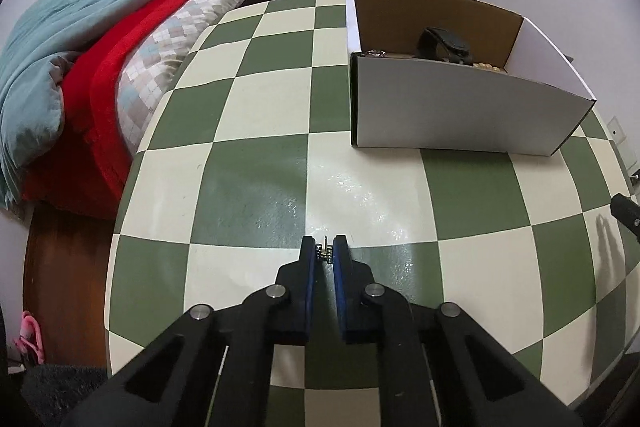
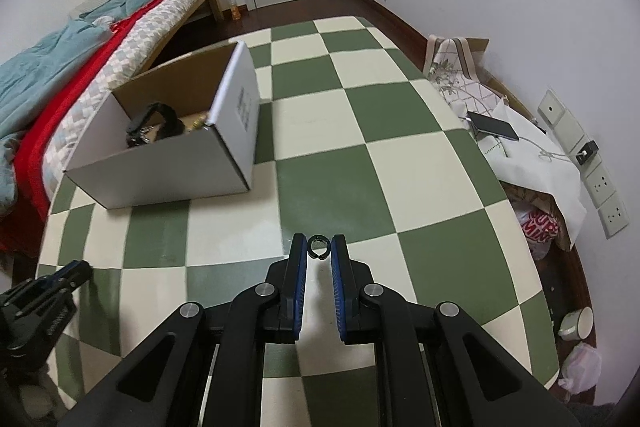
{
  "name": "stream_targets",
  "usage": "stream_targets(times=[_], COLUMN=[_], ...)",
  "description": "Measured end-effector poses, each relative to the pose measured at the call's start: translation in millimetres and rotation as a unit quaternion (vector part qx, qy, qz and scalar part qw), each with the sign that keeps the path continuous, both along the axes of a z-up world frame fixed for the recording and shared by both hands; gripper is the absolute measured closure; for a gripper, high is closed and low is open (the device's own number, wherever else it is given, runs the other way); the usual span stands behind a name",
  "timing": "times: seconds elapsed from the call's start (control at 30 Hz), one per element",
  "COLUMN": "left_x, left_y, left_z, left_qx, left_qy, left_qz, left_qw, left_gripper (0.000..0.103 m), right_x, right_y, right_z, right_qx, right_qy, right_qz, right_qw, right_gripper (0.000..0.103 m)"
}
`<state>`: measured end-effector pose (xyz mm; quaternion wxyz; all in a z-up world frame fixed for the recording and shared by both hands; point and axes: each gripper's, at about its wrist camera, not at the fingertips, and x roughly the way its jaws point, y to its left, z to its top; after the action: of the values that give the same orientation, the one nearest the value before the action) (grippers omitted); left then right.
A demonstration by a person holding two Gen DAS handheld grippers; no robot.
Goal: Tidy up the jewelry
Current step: 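Lower the ring and earring into the white box and open both grippers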
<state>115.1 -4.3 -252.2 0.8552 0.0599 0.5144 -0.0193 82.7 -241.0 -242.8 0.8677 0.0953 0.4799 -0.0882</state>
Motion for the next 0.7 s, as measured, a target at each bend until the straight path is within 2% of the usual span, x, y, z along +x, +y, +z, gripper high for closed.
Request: stream_targets(times=[0.2, 0.33, 0.53, 0.7], left_x=[-1.8, -4.4, -2.4, 20.9], left_y=[4.1, 5.7, 3.5, -4.3], left_z=[5.5, 22.7, 77.2, 115.7], left_qx=[-0.006, -0.017, -0.057, -0.085], left_qy=[-0.007, -0.018, -0.050, -0.066], left_qz=[0.005, 0.000, -0.014, -0.028], left_qw=[0.9999, 0.9997, 0.9970, 0.9938], left_gripper=[0.097, 0.097, 0.097, 0.097], right_x=[-5.2, -11.9, -19.0, -5.1], right_y=[6.7, 4.0, -13.6, -22.1], right_z=[17.6, 35.9, 68.6, 90.7], right_qx=[0.007, 0.022, 0.050, 0.073], right_qy=[-0.017, -0.035, -0.064, -0.078], right_qz=[0.011, 0.013, 0.008, 0.011], right_qw=[1.000, 0.999, 0.997, 0.994], right_gripper=[0.090, 0.090, 0.090, 0.090])
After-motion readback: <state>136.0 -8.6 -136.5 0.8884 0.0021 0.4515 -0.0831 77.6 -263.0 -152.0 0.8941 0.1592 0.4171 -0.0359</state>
